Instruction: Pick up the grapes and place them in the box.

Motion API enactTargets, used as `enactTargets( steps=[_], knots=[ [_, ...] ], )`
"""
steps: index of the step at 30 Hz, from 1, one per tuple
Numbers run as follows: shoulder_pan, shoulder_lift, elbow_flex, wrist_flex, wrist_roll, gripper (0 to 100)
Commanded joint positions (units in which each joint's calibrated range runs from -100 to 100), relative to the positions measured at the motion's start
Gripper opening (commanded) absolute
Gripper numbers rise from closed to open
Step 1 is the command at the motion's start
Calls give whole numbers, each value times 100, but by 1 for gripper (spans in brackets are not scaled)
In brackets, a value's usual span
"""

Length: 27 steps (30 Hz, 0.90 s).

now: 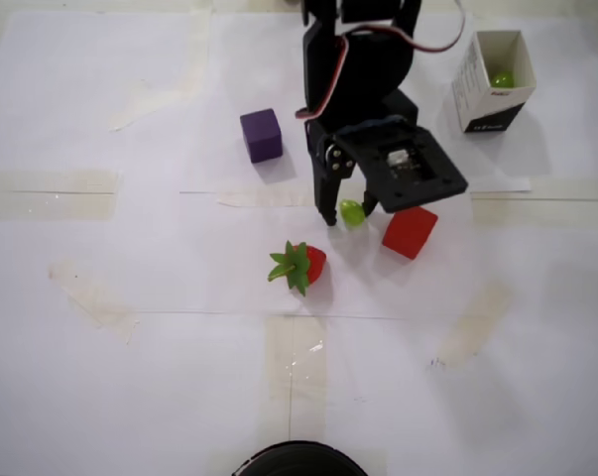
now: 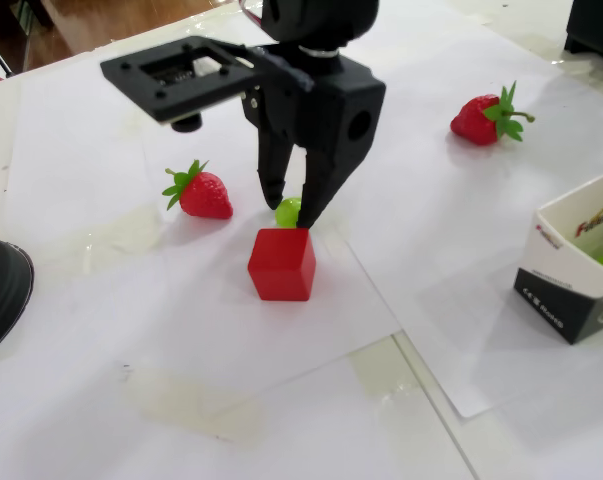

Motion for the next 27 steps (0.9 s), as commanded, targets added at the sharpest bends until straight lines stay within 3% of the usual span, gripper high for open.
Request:
enactTargets(
  steps=[1, 8, 19, 23, 27],
  knots=[
    [-3, -217, 14, -121, -44, 9],
    [-92, -742, -341, 516, 34, 3],
    [-687, -2642, -2395, 4160, -10, 3],
    [-1415, -2994, -2150, 4855, -151, 3],
    [-2018, -3097, -1413, 4650, -249, 3]
  ],
)
